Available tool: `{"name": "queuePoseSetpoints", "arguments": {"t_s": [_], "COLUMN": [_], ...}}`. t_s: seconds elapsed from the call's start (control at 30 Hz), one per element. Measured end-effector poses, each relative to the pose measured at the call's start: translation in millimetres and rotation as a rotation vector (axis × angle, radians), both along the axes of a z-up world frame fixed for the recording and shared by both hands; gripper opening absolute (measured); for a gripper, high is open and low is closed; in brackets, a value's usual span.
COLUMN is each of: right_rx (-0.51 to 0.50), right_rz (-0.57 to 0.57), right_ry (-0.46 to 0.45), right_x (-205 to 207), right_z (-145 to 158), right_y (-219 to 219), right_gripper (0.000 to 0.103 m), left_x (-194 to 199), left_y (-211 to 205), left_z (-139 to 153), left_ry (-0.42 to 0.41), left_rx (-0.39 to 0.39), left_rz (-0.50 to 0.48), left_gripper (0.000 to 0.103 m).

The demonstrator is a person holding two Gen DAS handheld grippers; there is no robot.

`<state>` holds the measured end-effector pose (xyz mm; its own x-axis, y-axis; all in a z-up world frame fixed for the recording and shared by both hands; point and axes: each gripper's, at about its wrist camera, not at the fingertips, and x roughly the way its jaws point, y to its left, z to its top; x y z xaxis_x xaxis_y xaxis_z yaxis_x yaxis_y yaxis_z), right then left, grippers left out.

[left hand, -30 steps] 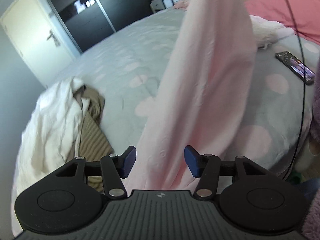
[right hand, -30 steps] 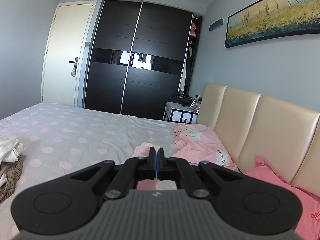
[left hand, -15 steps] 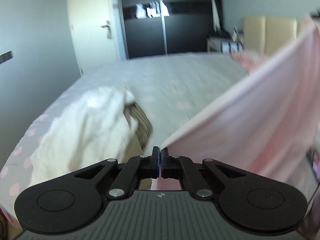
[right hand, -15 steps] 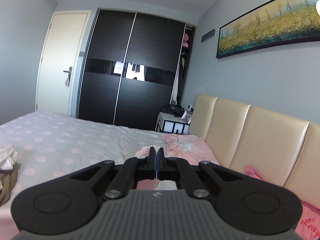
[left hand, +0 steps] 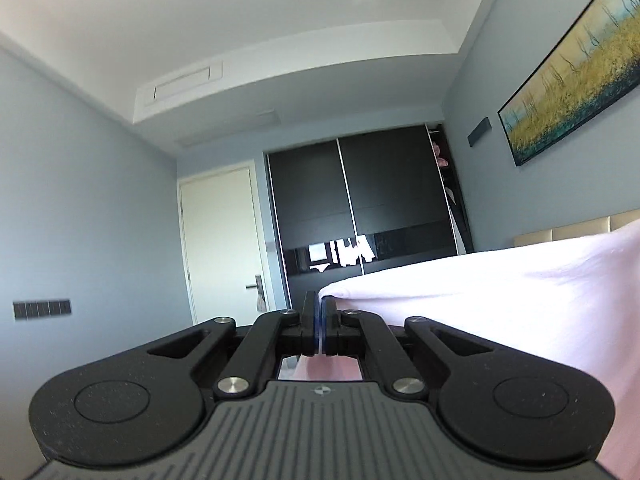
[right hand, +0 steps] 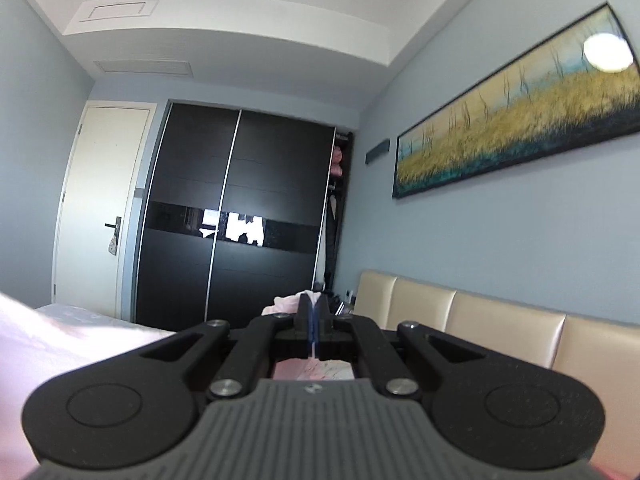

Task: Fold clothes
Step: 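Raise both tools high, shaking the pink garment out in the air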

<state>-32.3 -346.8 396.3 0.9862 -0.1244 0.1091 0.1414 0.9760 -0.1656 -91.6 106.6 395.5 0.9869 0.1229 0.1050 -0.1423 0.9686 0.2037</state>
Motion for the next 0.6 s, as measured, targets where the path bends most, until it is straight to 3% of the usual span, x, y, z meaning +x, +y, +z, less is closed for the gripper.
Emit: {"name": "queuePoseSetpoints", "arguments": {"t_s": [0.13, 0.3, 0.6], "right_rx": [-0.037, -0.045, -0.026], "right_rz": [-0.038, -0.101, -0.216], "right_ry": [-0.034, 0.014, 0.189], "right_x": [-28, -25, 15], "right_z": [-4, -15, -88], "right_y": [-2, -14, -43], "right_gripper": [0.0, 0.0, 0.0], "left_x": [5, 29, 117], "left_y": [-7, -22, -61], "left_z": [-1, -25, -79], "left_ry": [0.029, 0.113, 0.308], "left_rx": [0.024, 0.046, 0.093], "left_rz": [-0.013, -0.056, -0.108], "left_gripper": [0.0, 0.0, 0.0]}}
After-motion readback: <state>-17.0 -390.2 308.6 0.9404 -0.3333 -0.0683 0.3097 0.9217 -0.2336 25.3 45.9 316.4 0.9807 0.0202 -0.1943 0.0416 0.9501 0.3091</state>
